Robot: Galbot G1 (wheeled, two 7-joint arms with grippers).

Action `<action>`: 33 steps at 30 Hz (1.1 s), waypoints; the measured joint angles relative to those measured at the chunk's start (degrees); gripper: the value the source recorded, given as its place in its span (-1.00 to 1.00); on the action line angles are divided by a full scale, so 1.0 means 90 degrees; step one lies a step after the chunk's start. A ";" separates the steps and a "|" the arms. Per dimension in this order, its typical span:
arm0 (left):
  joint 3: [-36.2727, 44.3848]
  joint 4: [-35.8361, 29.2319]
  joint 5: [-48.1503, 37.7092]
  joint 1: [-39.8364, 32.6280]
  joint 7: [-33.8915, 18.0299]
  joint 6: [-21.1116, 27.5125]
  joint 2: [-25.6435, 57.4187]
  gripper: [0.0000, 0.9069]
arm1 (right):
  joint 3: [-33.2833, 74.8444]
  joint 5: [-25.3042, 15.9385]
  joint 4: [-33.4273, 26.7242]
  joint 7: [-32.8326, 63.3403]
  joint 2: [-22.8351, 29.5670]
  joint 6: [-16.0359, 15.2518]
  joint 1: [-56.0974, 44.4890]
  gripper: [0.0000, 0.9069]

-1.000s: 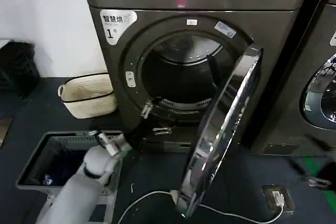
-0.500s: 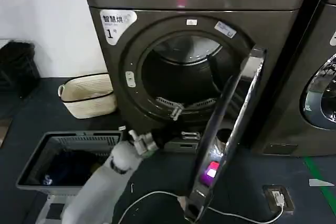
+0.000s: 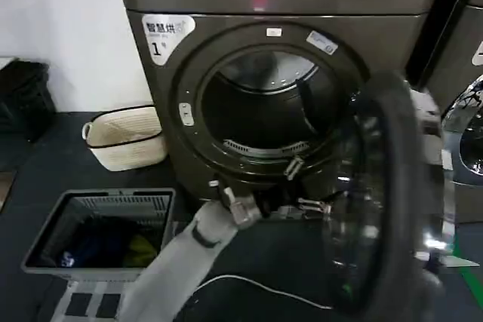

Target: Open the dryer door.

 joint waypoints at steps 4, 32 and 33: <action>0.0290 0.0204 -0.0002 -0.0190 -0.0060 -0.0001 -0.0269 1.00 | 0.0252 0.0052 -0.0244 0.0007 -0.0084 0.0044 -0.0084 1.00; 0.1156 0.2432 0.0296 -0.1439 -0.0228 0.0024 -0.1456 1.00 | 0.1001 0.0010 -0.1004 0.0195 -0.0320 0.0037 -0.0228 1.00; 0.1149 0.2448 0.0296 -0.1440 -0.0228 0.0027 -0.1456 1.00 | 0.1020 0.0014 -0.1022 0.0187 -0.0329 0.0050 -0.0228 1.00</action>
